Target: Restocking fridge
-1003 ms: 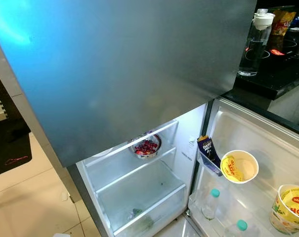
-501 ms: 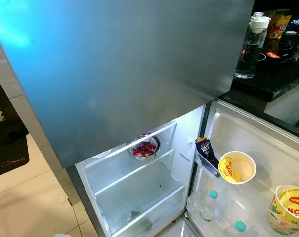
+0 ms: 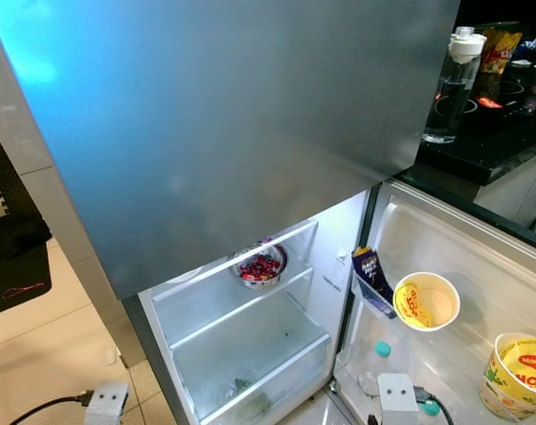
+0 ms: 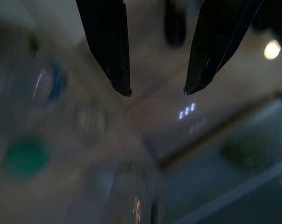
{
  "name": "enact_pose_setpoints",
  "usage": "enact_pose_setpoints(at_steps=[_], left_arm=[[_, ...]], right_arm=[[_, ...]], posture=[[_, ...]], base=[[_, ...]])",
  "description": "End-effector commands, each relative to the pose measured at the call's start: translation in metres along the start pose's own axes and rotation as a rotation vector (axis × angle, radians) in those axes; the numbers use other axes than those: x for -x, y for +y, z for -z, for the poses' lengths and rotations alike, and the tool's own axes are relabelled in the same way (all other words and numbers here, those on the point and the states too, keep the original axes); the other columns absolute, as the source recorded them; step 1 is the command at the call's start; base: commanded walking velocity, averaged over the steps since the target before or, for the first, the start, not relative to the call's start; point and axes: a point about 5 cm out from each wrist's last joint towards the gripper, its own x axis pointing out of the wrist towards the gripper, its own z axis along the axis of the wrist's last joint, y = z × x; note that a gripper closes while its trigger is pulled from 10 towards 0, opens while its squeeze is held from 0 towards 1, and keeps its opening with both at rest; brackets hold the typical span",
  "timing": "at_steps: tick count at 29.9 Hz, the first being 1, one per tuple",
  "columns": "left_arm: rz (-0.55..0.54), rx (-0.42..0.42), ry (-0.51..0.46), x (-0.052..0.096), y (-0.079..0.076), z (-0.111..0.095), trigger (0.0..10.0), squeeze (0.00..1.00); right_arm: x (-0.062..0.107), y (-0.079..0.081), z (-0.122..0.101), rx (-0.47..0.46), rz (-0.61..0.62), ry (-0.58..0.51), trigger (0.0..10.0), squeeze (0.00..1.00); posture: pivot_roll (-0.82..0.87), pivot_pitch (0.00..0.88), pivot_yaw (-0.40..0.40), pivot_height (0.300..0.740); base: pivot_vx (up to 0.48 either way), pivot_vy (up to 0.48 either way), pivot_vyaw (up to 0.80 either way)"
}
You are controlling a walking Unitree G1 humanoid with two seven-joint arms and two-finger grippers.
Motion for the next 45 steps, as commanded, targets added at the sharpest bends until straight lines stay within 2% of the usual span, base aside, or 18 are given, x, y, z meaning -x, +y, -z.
enact_pose_setpoints(at_steps=[1, 2, 7, 10, 12, 19, 22, 24, 36, 38, 44, 45], left_arm=[[-0.013, -0.038, 0.117, 0.008, 0.008, 0.030, 10.0, 0.00], [-0.033, -0.020, 0.159, 0.012, 0.010, 0.043, 10.0, 0.00], [-0.035, -0.014, 0.170, 0.014, 0.011, 0.048, 10.0, 0.00], [-0.036, -0.017, 0.150, 0.012, 0.012, 0.043, 10.0, 0.00], [-0.032, -0.021, 0.104, 0.006, 0.011, 0.025, 10.0, 0.00], [-0.027, -0.034, 0.084, 0.003, 0.011, 0.012, 10.0, 0.00], [-0.030, -0.045, 0.124, 0.006, 0.011, 0.025, 10.0, 0.00], [-0.041, -0.018, 0.149, 0.010, 0.012, 0.037, 10.0, 0.00], [-0.031, -0.042, 0.163, 0.011, 0.009, 0.042, 10.0, 0.00], [-0.050, -0.027, 0.166, 0.011, 0.009, 0.043, 10.0, 0.00], [-0.023, -0.030, 0.162, 0.011, 0.006, 0.043, 10.0, 0.00], [-0.046, -0.011, 0.163, 0.011, 0.007, 0.043, 10.0, 0.00]], right_arm=[[0.008, 0.004, 0.026, 0.000, -0.014, 0.091, 10.0, 0.00], [0.015, 0.008, 0.042, 0.022, -0.033, 0.135, 10.0, 0.00], [0.019, 0.007, 0.052, 0.014, -0.020, 0.164, 10.0, 0.00], [0.015, 0.005, 0.044, 0.014, -0.011, 0.149, 10.0, 0.00], [0.007, 0.002, 0.024, 0.016, -0.007, 0.098, 10.0, 0.00], [0.002, 0.001, 0.012, 0.014, -0.002, 0.072, 10.0, 0.00], [0.008, 0.009, 0.032, 0.017, -0.030, 0.147, 10.0, 0.00], [0.015, 0.013, 0.048, 0.048, -0.047, 0.196, 10.0, 0.00], [0.023, 0.008, 0.063, 0.044, -0.033, 0.241, 10.0, 0.00], [0.024, 0.008, 0.066, 0.069, -0.038, 0.261, 10.0, 0.00], [0.025, 0.007, 0.067, 0.038, -0.023, 0.257, 10.0, 0.00], [0.024, 0.008, 0.066, 0.062, -0.037, 0.263, 10.0, 0.00]], posture=[[-0.14, 0.087, 0.077, 0.740], [-0.14, 0.089, 0.079, 0.740], [-0.14, 0.091, 0.080, 0.740], [-0.14, 0.091, 0.082, 0.740], [-0.14, 0.091, 0.085, 0.740], [-0.14, 0.090, 0.088, 0.740], [-0.14, 0.086, 0.082, 0.740], [-0.14, 0.093, 0.091, 0.740], [-0.14, 0.090, 0.072, 0.740], [-0.13, 0.093, 0.072, 0.740], [-0.13, 0.085, 0.065, 0.740], [-0.13, 0.088, 0.069, 0.740]], base=[[0.000, 0.000, 0.00], [0.000, 0.000, 0.00], [0.000, 0.000, 0.00], [0.000, 0.000, 0.00], [0.000, 0.000, 0.00], [0.000, 0.000, 0.00], [0.000, 0.000, 0.00], [0.000, 0.000, 0.00], [0.000, 0.000, 0.00], [0.000, 0.000, 0.00], [0.000, 0.000, 0.00], [0.000, 0.000, 0.00]])
